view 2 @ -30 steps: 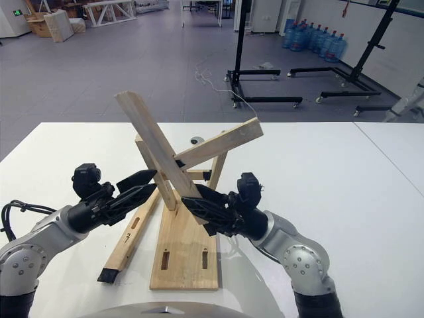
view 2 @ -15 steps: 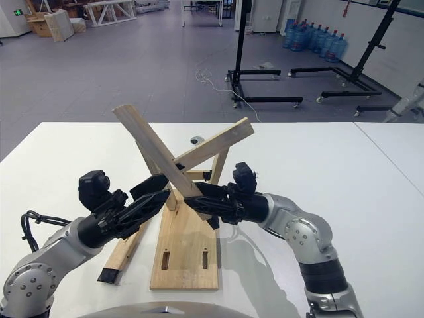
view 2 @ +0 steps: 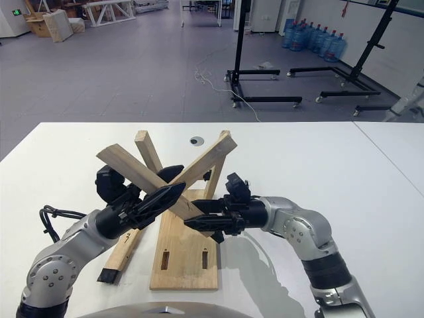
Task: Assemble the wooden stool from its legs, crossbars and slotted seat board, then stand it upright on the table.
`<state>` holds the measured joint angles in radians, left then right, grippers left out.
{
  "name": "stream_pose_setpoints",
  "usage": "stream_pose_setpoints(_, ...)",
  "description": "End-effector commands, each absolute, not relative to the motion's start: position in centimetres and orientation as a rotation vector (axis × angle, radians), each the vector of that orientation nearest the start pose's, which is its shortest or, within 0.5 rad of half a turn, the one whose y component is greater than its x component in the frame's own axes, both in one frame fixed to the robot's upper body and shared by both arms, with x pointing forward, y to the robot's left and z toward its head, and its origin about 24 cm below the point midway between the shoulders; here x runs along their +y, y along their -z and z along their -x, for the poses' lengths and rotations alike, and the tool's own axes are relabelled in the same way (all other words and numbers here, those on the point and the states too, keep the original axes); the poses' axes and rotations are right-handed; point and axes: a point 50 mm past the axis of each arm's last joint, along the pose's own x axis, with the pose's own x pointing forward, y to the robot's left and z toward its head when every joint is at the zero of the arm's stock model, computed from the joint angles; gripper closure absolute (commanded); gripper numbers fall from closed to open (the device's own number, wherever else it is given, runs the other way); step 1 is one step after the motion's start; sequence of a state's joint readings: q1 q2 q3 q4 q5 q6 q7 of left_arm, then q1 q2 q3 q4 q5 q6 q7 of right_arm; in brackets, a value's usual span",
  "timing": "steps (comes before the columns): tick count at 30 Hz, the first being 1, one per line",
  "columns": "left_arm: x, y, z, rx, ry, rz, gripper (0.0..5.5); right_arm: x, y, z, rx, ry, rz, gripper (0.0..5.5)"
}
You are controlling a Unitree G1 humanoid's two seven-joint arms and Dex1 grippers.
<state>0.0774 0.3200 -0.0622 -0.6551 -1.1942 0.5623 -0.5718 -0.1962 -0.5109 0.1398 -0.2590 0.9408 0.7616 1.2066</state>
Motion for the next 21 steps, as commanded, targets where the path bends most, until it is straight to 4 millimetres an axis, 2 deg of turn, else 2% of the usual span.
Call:
stream_pose_setpoints(1,11.4,-15.2,-18.2,-0.12,1.209,0.753,2.04,-12.7,-11.5,-21.9,0.259,-1.671,-0.484,3.46)
stream_pose_setpoints(10,12.4,-15.6,-18.6,-0.199,1.174,0.781,3.38,-12.9,-10.9,-22.4,0.25,-1.643,-0.484,3.46)
stream_pose_setpoints(21,12.6,-14.9,-18.7,-0.185,1.171,0.775,3.43,-12.8,-11.0,-22.8,0.245,-1.633,-0.479,3.46)
